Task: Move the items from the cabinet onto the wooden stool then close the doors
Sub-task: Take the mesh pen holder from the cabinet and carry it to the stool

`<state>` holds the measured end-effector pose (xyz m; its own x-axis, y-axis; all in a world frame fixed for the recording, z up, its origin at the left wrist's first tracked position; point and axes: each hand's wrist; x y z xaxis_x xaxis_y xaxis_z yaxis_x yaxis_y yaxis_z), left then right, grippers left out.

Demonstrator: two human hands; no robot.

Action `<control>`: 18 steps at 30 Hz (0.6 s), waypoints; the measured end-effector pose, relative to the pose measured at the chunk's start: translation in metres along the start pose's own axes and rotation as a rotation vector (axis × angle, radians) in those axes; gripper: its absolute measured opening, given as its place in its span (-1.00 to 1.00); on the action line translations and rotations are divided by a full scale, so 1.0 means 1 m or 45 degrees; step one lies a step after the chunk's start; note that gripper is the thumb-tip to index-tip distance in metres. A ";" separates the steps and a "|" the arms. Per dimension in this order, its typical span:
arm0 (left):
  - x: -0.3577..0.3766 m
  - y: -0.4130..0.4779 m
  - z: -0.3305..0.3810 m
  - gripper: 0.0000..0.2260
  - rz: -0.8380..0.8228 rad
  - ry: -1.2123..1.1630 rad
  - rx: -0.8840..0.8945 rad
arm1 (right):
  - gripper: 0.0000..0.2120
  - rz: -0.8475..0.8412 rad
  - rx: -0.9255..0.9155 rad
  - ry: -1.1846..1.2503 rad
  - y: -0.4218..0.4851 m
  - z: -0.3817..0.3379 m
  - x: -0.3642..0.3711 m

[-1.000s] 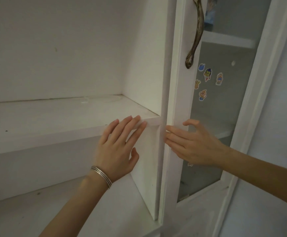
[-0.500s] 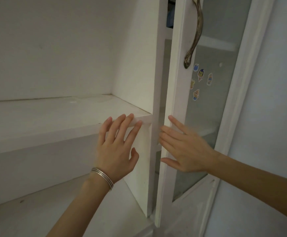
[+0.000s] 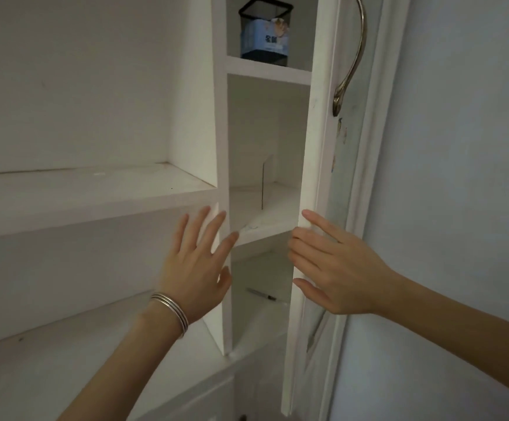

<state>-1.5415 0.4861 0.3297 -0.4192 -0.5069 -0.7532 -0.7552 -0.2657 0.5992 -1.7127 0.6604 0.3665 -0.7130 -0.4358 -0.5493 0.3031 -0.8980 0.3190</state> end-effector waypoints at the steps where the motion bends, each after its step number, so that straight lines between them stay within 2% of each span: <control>1: -0.004 -0.001 0.015 -0.53 -0.005 -0.004 0.029 | -0.66 0.015 -0.008 0.000 -0.011 0.002 -0.002; 6: -0.028 -0.009 0.087 -0.54 0.014 -0.013 0.086 | -0.65 0.056 -0.026 0.004 -0.069 0.019 -0.007; 10: -0.044 -0.018 0.146 -0.56 -0.067 -0.041 0.072 | -0.69 0.144 -0.015 0.059 -0.124 0.039 -0.001; 15: -0.052 -0.023 0.211 -0.58 -0.164 -0.026 0.074 | -0.72 0.203 0.178 0.135 -0.197 0.059 0.009; 18: -0.056 -0.019 0.241 -0.54 -0.236 -0.038 0.036 | -0.69 0.130 0.276 0.157 -0.237 0.076 0.015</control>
<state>-1.6253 0.7173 0.2948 -0.2858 -0.4266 -0.8581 -0.8347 -0.3290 0.4416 -1.8432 0.8713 0.3413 -0.5991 -0.5398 -0.5914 0.2178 -0.8206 0.5284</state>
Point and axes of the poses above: each hand's wrist, its own y-axis towards the middle knuckle, its own x-axis out of the palm, z = x × y, and after that the axes turned 9 degrees about -z, right-handed
